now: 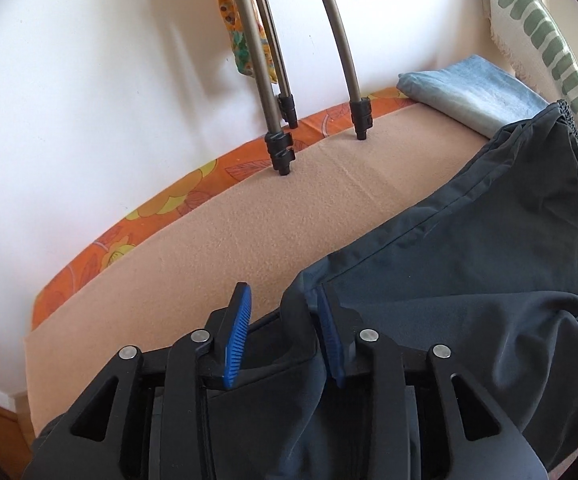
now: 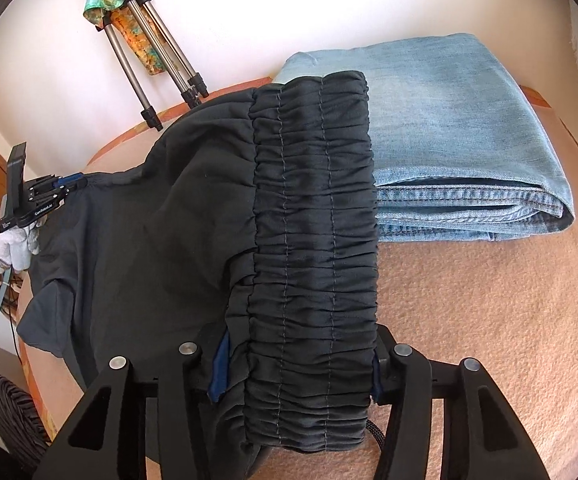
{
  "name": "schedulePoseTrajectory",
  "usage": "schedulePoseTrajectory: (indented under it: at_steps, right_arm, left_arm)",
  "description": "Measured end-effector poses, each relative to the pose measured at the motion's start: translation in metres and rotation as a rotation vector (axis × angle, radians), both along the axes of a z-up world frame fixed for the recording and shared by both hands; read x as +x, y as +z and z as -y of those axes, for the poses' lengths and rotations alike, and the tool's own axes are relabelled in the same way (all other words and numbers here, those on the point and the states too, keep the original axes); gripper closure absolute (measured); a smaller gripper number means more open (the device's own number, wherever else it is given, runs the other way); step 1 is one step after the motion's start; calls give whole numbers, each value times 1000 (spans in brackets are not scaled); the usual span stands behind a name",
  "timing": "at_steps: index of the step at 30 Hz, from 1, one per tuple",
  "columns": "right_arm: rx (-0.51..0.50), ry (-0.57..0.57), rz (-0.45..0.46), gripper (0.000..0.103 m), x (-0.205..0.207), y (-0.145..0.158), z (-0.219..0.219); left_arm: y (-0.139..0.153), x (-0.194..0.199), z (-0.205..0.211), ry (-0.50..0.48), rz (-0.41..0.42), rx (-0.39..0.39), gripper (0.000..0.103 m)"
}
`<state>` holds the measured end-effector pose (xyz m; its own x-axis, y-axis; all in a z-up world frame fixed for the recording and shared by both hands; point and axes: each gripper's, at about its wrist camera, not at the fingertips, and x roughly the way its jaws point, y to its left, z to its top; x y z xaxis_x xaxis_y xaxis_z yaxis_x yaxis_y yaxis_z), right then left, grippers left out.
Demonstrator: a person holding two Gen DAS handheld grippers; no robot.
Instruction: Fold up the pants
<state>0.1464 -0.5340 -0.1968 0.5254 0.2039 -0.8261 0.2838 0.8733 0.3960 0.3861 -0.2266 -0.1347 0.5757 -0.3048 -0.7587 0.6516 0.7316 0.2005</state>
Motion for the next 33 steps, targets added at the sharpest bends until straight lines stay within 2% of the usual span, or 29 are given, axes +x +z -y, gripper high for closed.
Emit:
schedulePoseTrajectory:
  at_steps: [2,4,6,7,11,13,16,19,23,24,25,27,28,33]
  right_arm:
    - [-1,-14,4,59,-4,6,0]
    - [-9,-16,1,61,-6,11,1]
    - [-30,-13,-11,61,-5,14,0]
    - [-31,-16,-16,61,-4,14,0]
    - [-9,-26,-24,58,-4,13,1]
    - [9,-47,-29,48,-7,12,3]
    - [18,-106,-34,29,-23,13,7]
    - [60,-153,-34,27,-44,15,9]
    - [118,-233,-58,26,-65,13,8]
    - [124,-262,-68,26,-69,12,9]
    - [139,-290,-65,26,-75,11,11]
    - [215,-346,-40,26,-87,9,14]
    - [261,-364,-26,25,-90,6,15]
    - [406,-400,-20,27,-86,-10,14]
  left_arm:
    - [17,-18,-6,-30,-24,-68,69]
    - [33,-46,-8,-94,-81,-139,63]
    - [44,-81,-2,-166,-140,-187,45]
    - [47,-99,3,-210,-169,-196,44]
    - [45,-166,31,-368,-182,-143,43]
    - [40,-192,47,-440,-168,-98,43]
    - [29,-221,67,-537,-57,5,43]
    - [16,-224,77,-549,-7,72,43]
    - [5,-211,80,-526,-18,94,43]
    - [3,-208,80,-527,-25,92,46]
    - [1,-207,81,-533,-27,95,54]
    - [-5,-206,83,-550,-61,106,91]
    - [-7,-206,83,-555,-72,104,95]
    - [-4,-211,77,-558,-72,76,98]
